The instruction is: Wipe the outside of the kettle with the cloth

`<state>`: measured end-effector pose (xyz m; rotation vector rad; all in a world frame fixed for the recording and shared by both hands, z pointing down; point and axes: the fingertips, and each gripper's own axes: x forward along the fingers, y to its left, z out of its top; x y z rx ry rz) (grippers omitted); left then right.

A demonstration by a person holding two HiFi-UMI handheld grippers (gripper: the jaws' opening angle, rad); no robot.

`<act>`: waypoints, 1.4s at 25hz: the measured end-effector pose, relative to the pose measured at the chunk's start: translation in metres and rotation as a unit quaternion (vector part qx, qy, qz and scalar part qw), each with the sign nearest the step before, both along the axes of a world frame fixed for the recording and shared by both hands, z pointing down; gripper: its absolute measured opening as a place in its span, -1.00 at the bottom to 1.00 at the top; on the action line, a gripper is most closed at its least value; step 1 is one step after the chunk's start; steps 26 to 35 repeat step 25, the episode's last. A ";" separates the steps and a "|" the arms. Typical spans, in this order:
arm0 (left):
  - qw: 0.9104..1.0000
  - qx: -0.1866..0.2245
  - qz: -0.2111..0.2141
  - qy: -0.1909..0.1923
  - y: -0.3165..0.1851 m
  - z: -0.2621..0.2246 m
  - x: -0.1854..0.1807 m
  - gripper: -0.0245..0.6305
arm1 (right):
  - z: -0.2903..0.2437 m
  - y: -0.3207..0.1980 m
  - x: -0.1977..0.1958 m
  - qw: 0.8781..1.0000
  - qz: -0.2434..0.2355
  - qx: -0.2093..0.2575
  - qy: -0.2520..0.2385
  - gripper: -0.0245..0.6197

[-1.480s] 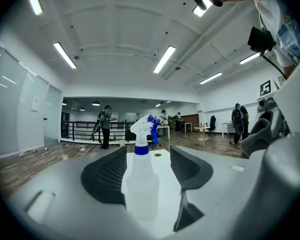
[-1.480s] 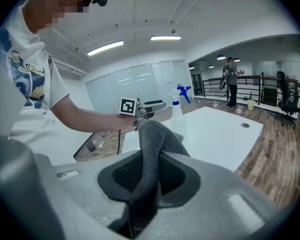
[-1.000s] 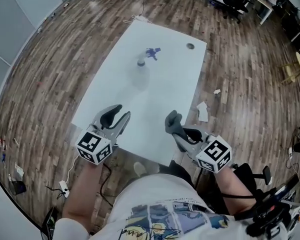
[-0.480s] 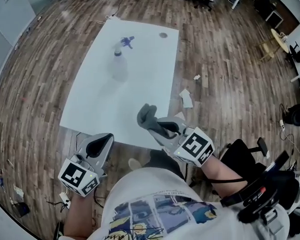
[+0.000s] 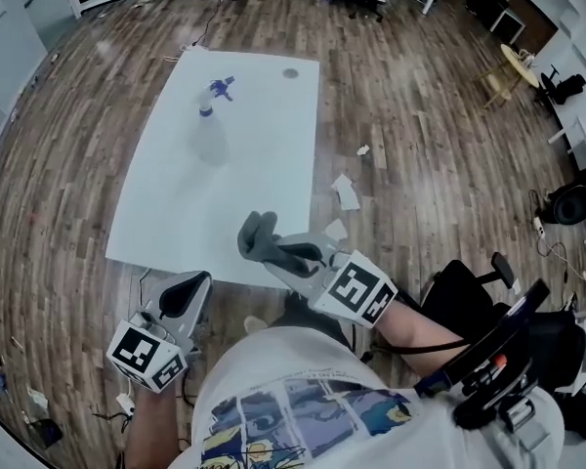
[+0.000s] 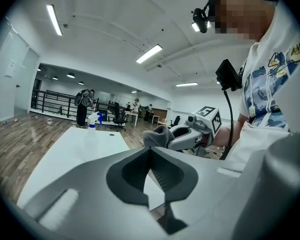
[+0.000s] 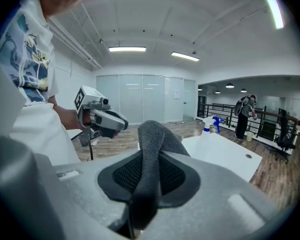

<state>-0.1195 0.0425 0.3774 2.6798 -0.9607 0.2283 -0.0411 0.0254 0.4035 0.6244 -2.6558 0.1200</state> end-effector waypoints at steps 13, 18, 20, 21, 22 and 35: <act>1.000 -0.007 -0.015 -0.004 0.005 0.012 -0.012 -0.92 | 0.003 0.005 -0.009 1.000 -0.007 -0.003 0.014 -0.70; 1.000 -0.012 -0.015 0.005 0.006 0.016 -0.015 -0.92 | 0.005 0.009 -0.017 1.000 -0.010 -0.007 0.024 -0.70; 1.000 -0.016 -0.018 0.006 0.009 0.019 -0.017 -0.92 | 0.006 0.011 -0.020 1.000 -0.011 -0.009 0.025 -0.70; 1.000 -0.018 -0.019 0.006 0.010 0.021 -0.017 -0.92 | 0.006 0.013 -0.020 1.000 -0.012 -0.010 0.025 -0.70; 1.000 -0.020 -0.019 0.006 0.012 0.024 -0.016 -0.92 | 0.006 0.015 -0.019 1.000 -0.011 -0.011 0.026 -0.70; 0.999 -0.029 -0.016 0.005 0.018 0.031 -0.014 -0.92 | 0.007 0.022 -0.013 0.999 -0.008 -0.014 0.028 -0.70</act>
